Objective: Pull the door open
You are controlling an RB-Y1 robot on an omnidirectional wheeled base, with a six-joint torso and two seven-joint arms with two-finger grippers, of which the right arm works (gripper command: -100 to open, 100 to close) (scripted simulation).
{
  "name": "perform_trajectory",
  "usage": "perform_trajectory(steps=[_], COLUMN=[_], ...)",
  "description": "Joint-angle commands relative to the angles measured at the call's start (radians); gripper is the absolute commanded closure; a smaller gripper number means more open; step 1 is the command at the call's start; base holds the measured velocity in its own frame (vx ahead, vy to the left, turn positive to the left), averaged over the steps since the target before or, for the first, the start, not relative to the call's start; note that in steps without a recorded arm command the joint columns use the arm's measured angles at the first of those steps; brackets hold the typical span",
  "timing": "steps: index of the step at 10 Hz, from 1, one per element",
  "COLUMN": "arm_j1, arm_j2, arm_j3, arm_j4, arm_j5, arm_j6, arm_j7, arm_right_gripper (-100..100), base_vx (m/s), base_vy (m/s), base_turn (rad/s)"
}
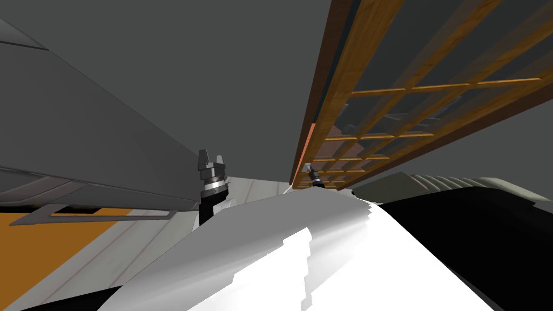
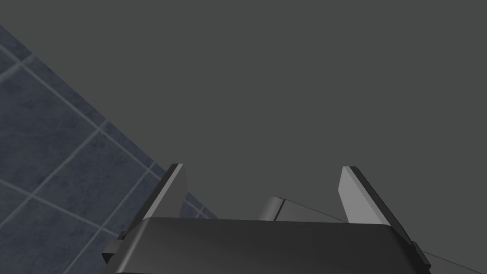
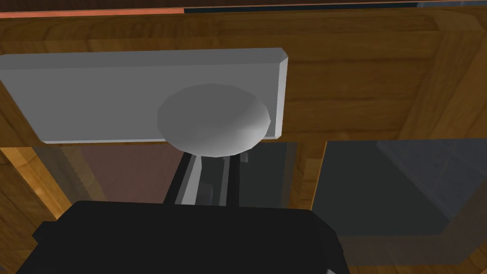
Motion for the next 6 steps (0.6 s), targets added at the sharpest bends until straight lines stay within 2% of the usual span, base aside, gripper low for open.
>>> perform_trajectory(steps=[1, 2, 3, 4, 6], arm_j1=[-0.006, -0.006, -0.008, 0.008, 0.007], arm_j2=[0.005, 0.005, 0.005, 0.001, 0.004], arm_j3=[0.013, 0.013, 0.018, 0.014, 0.021], arm_j4=[-0.012, -0.012, -0.012, -0.028, -0.032], arm_j5=[-0.01, -0.01, -0.023, -0.034, -0.05], arm_j6=[-0.002, -0.002, 0.0, 0.021, 0.024], arm_j7=[-0.05, -0.059, -0.094, -0.104, -0.148], arm_right_gripper=[100, 100, 100, -100, -100], base_vx=[-0.039, -0.024, -0.028, -0.041, -0.036], base_vy=[-0.014, -0.013, -0.013, -0.02, -0.007], base_turn=[0.065, 0.029, 0.04, 0.015, -0.006])
